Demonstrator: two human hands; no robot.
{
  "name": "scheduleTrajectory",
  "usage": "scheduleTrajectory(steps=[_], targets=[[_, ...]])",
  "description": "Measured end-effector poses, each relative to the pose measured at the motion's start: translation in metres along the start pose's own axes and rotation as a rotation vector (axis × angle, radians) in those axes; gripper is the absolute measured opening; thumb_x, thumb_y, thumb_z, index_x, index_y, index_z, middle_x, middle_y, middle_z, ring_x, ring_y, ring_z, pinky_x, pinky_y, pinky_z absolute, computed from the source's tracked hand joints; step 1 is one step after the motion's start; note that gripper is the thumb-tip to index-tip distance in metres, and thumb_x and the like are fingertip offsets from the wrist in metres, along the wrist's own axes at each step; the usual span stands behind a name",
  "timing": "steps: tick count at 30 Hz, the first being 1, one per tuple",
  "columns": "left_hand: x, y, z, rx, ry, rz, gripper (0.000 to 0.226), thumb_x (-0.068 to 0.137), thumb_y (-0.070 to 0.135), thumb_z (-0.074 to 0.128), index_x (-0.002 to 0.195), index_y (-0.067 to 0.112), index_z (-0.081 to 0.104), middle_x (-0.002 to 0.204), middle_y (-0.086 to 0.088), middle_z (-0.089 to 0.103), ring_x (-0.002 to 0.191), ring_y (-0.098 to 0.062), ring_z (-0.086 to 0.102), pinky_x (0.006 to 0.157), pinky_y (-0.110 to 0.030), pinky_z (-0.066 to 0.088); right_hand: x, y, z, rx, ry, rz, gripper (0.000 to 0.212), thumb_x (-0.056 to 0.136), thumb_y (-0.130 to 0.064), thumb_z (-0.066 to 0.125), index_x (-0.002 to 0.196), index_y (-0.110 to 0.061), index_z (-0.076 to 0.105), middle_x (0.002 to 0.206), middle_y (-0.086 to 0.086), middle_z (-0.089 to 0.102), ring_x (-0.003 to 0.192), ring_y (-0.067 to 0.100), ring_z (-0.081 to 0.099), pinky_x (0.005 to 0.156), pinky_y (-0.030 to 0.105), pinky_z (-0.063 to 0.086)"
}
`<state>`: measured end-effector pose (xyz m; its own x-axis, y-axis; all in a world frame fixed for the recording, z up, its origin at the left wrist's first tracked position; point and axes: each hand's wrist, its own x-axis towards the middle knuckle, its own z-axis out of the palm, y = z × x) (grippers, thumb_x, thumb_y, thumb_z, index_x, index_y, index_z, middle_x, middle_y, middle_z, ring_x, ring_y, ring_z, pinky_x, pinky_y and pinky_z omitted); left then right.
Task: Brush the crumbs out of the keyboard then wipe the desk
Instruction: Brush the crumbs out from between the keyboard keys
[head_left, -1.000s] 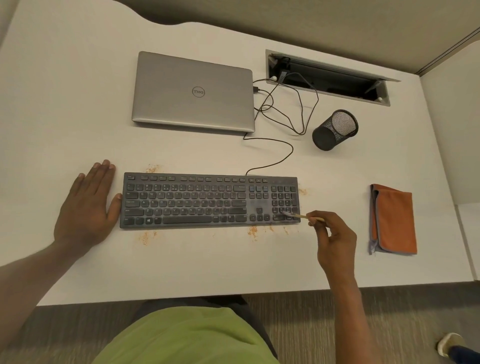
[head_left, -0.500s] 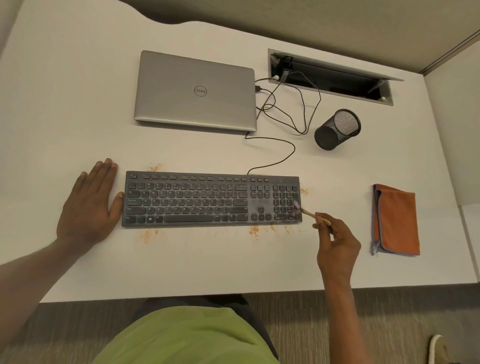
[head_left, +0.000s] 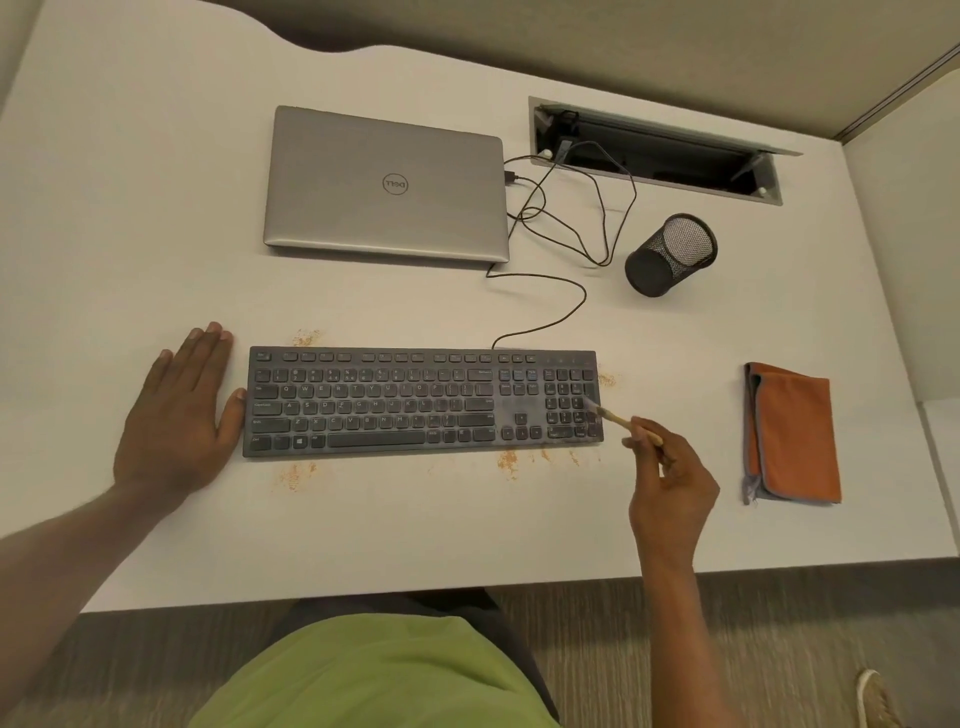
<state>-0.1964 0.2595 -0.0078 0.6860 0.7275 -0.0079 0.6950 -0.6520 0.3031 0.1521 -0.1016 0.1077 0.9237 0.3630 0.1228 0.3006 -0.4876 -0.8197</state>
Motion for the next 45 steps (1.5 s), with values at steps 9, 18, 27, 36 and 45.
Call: scheduleTrajectory(steps=[9, 18, 27, 36, 45], targets=[[-0.001, 0.0, 0.0, 0.0, 0.015, 0.01, 0.072, 0.108, 0.045, 0.025, 0.171, 0.01, 0.019, 0.177, -0.004, 0.019, 0.165, -0.021, 0.014, 0.135, -0.044, 0.009, -0.019, 0.001, -0.01, -0.045, 0.003, 0.008, 0.01, 0.101, -0.014, 0.065, 0.107, -0.018, 0.072, 0.089, 0.002, 0.07, 0.083, 0.024, 0.064, 0.074, 0.013, 0.047], [-0.001, 0.0, 0.001, -0.004, 0.012, 0.013, 0.072, 0.108, 0.046, 0.025, 0.171, 0.012, 0.018, 0.177, -0.004, 0.018, 0.165, -0.021, 0.014, 0.135, -0.045, 0.01, -0.006, -0.006, 0.012, -0.013, 0.055, -0.005, 0.014, 0.102, -0.015, 0.066, 0.113, -0.01, 0.074, 0.093, 0.002, 0.073, 0.083, 0.018, 0.069, 0.071, 0.007, 0.047], [0.0, -0.001, 0.001, 0.002, 0.01, 0.01, 0.072, 0.108, 0.044, 0.026, 0.171, 0.01, 0.018, 0.177, -0.005, 0.019, 0.165, -0.022, 0.015, 0.134, -0.046, 0.012, -0.02, 0.004, -0.012, -0.061, 0.125, 0.066, 0.013, 0.103, -0.02, 0.064, 0.109, -0.014, 0.074, 0.089, 0.005, 0.072, 0.08, 0.017, 0.067, 0.072, 0.013, 0.049], [-0.001, 0.001, -0.002, -0.001, 0.007, -0.001, 0.072, 0.108, 0.046, 0.024, 0.17, 0.009, 0.019, 0.177, -0.005, 0.019, 0.165, -0.021, 0.014, 0.135, -0.044, 0.01, 0.015, 0.004, 0.01, 0.204, 0.353, 0.426, 0.01, 0.099, -0.023, 0.07, 0.099, -0.018, 0.079, 0.082, 0.005, 0.076, 0.071, 0.015, 0.07, 0.074, 0.028, 0.06], [0.0, 0.001, 0.0, 0.003, 0.003, -0.001, 0.072, 0.108, 0.045, 0.024, 0.171, 0.011, 0.017, 0.177, -0.004, 0.018, 0.166, -0.02, 0.013, 0.135, -0.044, 0.009, 0.004, 0.007, -0.003, 0.098, 0.423, 0.451, 0.015, 0.098, -0.023, 0.07, 0.098, -0.011, 0.079, 0.077, 0.009, 0.074, 0.068, 0.016, 0.067, 0.072, 0.031, 0.058]])
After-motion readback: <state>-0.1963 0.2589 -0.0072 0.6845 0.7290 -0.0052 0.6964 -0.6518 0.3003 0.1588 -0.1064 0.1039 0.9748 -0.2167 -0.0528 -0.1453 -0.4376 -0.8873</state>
